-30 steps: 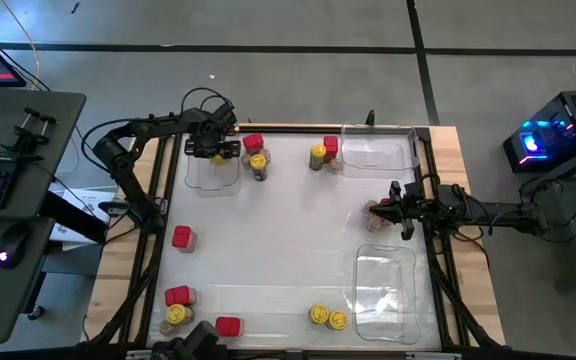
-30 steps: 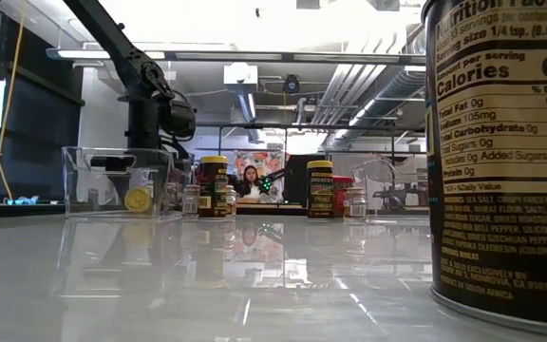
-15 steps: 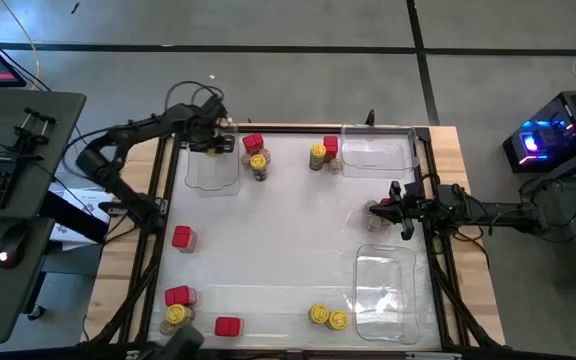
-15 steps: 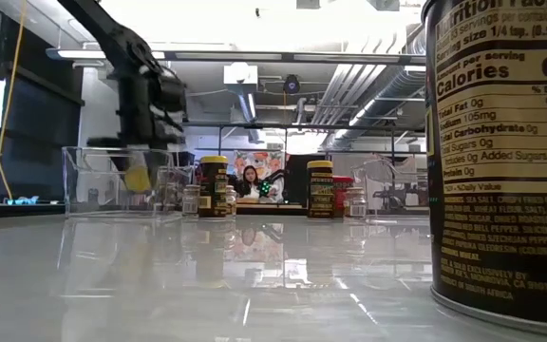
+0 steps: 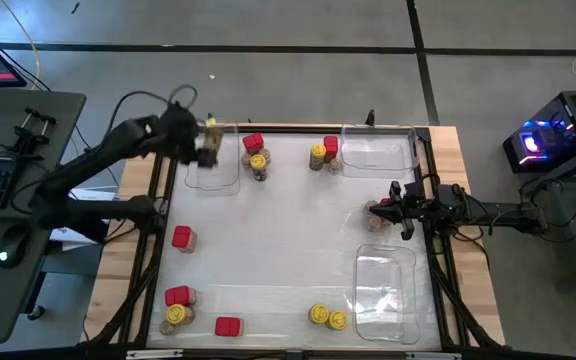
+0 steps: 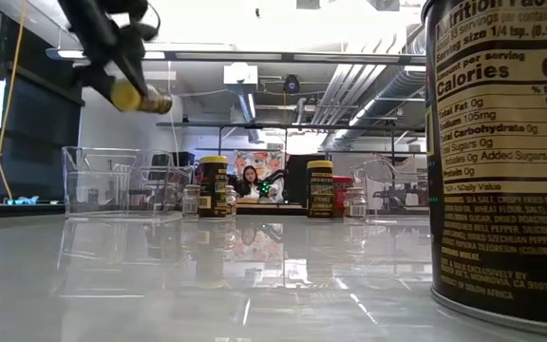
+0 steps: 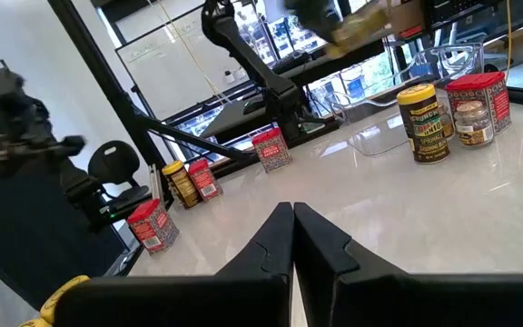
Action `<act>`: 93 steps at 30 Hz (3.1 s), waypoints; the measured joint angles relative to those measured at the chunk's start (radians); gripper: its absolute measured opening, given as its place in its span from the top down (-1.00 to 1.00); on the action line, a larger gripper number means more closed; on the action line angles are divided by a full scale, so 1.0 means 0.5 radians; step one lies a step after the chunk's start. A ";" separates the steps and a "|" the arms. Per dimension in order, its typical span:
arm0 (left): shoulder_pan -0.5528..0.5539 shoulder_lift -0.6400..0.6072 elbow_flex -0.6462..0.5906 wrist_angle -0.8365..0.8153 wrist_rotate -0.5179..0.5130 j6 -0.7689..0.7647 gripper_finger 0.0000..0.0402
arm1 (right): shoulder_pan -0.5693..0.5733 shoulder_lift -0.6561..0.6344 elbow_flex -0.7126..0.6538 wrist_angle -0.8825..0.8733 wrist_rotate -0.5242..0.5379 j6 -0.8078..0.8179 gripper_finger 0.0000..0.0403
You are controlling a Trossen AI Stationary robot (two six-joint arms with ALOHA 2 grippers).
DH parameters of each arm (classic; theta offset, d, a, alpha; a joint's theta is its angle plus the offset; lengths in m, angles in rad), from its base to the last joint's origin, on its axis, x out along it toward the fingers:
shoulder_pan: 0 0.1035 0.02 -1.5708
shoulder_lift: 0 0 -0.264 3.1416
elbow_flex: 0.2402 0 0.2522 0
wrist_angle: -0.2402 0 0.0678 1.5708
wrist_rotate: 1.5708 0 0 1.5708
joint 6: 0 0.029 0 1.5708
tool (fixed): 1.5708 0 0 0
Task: Sort spices by type
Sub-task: Put the yellow seasoning bottle into the top left transparent bin
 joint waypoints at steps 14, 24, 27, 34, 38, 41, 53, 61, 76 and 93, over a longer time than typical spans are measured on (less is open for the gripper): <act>-1.411 0.482 0.377 -1.007 0.586 -0.412 0.06 | 0.000 0.000 0.000 0.000 0.000 0.000 1.00; -1.432 1.173 0.482 -0.812 0.628 0.120 0.06 | 0.000 0.017 0.000 0.001 0.001 -0.001 1.00; -1.433 1.340 0.506 -0.866 0.616 0.291 0.06 | 0.000 0.017 0.000 0.001 0.001 -0.001 1.00; -1.434 1.379 0.539 -0.857 0.614 0.410 0.06 | 0.000 0.026 0.000 0.000 0.001 -0.003 1.00; -1.419 1.318 0.539 -0.830 0.612 0.394 0.06 | 0.000 0.027 0.001 0.000 0.001 -0.001 1.00; -1.411 1.301 0.539 -0.796 0.614 0.393 0.05 | 0.000 0.027 0.001 0.000 0.001 -0.002 1.00; -1.409 1.293 0.539 -0.798 0.616 0.353 0.05 | 0.000 0.042 0.001 0.697 0.535 0.810 1.00; -1.392 1.293 0.539 -0.693 0.617 0.377 0.05 | 0.005 0.284 0.102 1.103 0.854 1.089 1.00; -1.101 1.293 0.817 -0.649 0.314 0.556 0.04 | -0.016 2.271 1.721 -0.386 0.392 0.381 0.41; -1.099 1.244 0.867 -0.557 0.150 0.694 0.04 | 0.117 3.488 2.960 -0.978 0.047 -1.176 -0.08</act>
